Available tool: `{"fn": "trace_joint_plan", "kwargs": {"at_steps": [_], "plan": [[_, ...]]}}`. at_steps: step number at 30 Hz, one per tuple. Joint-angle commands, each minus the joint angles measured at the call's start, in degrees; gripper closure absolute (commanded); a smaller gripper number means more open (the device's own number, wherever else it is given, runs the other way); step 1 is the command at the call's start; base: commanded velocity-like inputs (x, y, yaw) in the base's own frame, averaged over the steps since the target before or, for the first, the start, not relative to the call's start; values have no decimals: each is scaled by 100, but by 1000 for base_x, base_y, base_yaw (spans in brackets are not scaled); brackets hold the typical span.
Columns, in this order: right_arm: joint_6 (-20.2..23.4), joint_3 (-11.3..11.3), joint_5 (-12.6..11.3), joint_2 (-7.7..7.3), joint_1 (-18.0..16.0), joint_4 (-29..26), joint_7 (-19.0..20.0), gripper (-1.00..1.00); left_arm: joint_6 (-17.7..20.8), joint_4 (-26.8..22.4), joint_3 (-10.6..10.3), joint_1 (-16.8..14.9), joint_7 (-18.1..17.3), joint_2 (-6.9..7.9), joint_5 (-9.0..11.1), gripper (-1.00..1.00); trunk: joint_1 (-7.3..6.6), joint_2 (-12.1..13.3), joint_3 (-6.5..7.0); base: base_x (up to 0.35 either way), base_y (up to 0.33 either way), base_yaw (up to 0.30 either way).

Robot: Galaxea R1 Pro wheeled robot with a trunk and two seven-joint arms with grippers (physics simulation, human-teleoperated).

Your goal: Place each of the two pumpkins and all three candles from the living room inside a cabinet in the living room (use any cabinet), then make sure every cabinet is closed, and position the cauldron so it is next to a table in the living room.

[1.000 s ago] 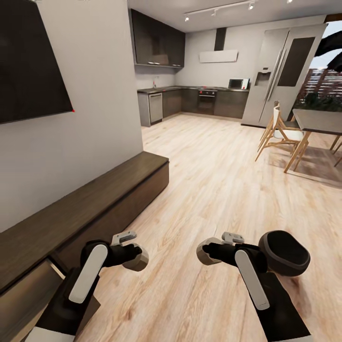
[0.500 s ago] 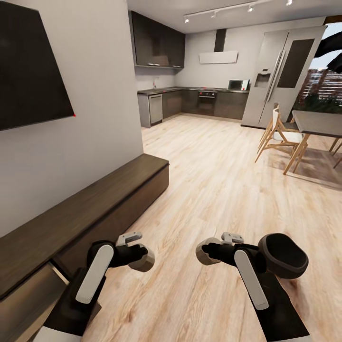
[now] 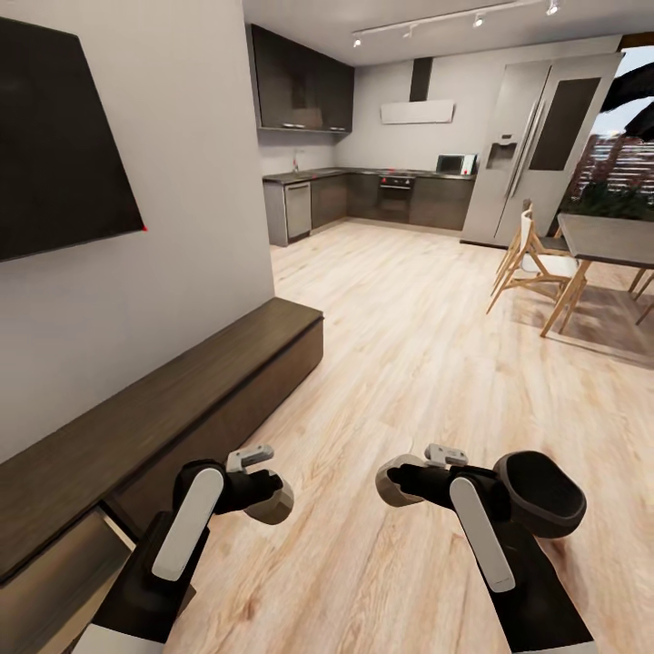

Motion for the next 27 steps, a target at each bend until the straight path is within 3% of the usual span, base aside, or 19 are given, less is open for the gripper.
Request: {"fn": "trace_joint_plan", "kwargs": {"at_steps": [1,27], "plan": [[14,11,-58,5,-3,-2,-64,100,13,-5,-2,-4,60,0,54,100,-23,39,13,0,0,0],[24,21,-53,0,-3,30,-60,100,13,-5,-10,-4,69,-67,54,100,-594,1082,480,0,0,0]]}}
